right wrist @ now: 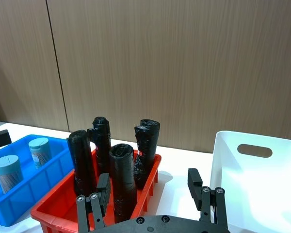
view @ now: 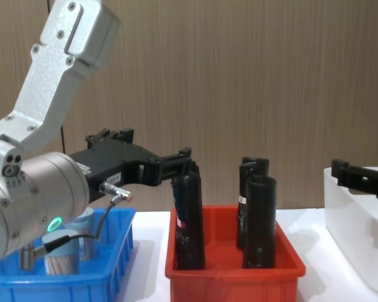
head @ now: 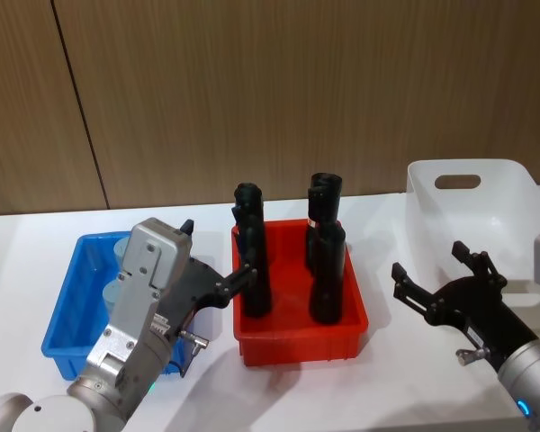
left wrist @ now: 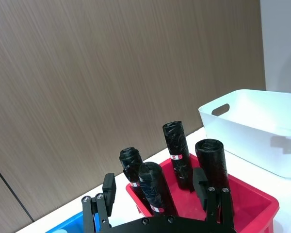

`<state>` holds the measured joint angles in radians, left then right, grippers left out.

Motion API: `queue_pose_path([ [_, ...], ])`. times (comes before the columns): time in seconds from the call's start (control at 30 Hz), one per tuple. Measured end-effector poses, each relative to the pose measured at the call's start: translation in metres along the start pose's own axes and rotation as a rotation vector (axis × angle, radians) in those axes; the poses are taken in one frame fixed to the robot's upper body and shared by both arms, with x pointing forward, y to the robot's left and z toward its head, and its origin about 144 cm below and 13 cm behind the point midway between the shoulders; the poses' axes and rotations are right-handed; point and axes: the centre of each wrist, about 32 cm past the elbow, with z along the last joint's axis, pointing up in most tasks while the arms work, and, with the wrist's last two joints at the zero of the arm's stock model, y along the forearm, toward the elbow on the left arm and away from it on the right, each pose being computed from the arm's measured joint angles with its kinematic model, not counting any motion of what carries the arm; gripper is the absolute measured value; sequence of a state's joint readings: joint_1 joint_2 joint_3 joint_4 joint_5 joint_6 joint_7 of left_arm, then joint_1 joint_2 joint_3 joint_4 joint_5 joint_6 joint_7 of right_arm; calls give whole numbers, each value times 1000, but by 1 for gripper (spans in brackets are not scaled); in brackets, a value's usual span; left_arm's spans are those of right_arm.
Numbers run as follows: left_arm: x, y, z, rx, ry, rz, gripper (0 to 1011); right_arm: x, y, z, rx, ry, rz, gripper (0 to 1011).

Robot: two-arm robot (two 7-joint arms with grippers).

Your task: Pick the cotton swabs from the blue box and place them into the white box.

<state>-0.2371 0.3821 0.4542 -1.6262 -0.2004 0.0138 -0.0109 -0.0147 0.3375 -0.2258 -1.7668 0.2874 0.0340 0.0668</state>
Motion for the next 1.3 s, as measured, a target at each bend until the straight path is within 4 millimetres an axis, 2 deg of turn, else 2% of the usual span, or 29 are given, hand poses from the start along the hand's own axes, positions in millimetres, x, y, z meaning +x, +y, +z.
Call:
queue_pose_path([
  [1.3, 4, 0, 2, 25, 7, 0, 1004, 0, 0, 0, 0, 0, 0, 1002],
])
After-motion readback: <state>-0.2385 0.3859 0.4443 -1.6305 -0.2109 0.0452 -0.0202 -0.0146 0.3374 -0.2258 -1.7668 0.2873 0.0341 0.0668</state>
